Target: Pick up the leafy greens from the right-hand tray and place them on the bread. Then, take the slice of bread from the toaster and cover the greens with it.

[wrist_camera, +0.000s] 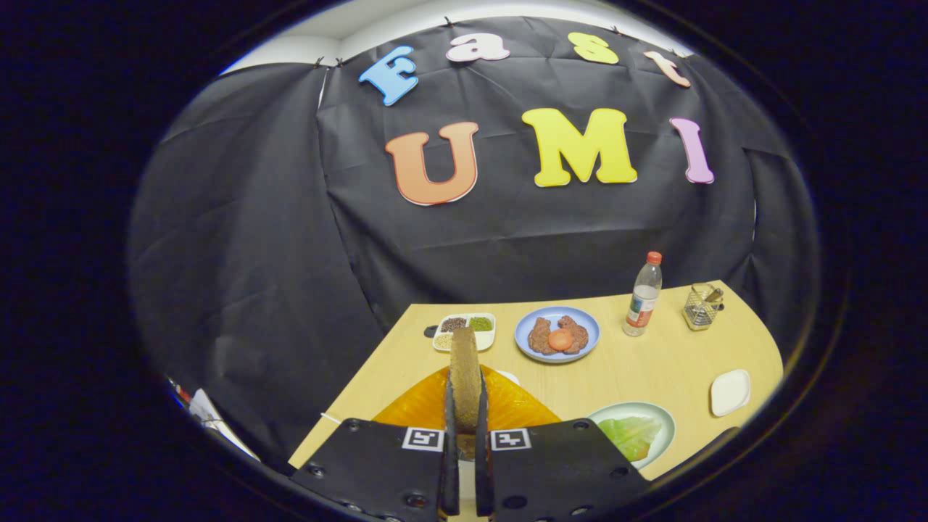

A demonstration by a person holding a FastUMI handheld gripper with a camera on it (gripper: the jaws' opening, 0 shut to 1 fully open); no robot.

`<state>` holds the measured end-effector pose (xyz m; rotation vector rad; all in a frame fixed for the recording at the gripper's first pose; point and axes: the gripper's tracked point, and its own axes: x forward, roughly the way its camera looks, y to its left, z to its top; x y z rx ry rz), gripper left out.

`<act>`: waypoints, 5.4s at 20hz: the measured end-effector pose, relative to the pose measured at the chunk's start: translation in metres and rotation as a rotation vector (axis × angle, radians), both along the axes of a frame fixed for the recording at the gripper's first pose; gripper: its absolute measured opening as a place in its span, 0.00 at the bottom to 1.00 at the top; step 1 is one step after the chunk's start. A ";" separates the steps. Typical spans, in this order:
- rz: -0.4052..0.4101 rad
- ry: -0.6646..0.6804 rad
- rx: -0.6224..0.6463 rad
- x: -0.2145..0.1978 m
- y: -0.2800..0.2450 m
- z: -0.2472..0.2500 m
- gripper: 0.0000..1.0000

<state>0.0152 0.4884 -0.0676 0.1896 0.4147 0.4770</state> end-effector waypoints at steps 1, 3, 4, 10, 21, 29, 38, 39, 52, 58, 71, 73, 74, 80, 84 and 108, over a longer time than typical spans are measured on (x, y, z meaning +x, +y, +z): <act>-0.008 -0.005 0.012 0.001 -0.013 0.008 0.09; -0.044 -0.032 0.024 0.008 -0.046 0.021 0.09; -0.062 -0.041 0.030 0.010 -0.062 0.023 0.09; -0.148 0.010 0.028 0.025 -0.128 -0.019 0.09; -0.174 0.158 0.098 0.045 -0.147 -0.148 0.09; -0.203 0.225 0.136 0.047 -0.146 -0.182 0.09; -0.252 0.220 0.072 0.046 -0.185 -0.211 0.17; -0.254 0.227 0.057 0.047 -0.188 -0.218 0.22; -0.191 0.258 -0.146 0.042 -0.221 -0.264 0.97; -0.126 0.116 -0.162 0.047 -0.231 -0.215 0.97; -0.156 -0.198 -0.098 0.031 -0.329 -0.009 0.96; -0.186 -0.239 -0.101 0.028 -0.355 0.014 0.96; -0.201 -0.256 -0.102 0.026 -0.367 0.023 0.96; -0.276 -0.309 -0.094 0.017 -0.417 0.055 0.96; -0.330 -0.284 -0.061 0.021 -0.435 0.057 0.96; -0.332 -0.399 -0.067 0.005 -0.383 0.108 0.96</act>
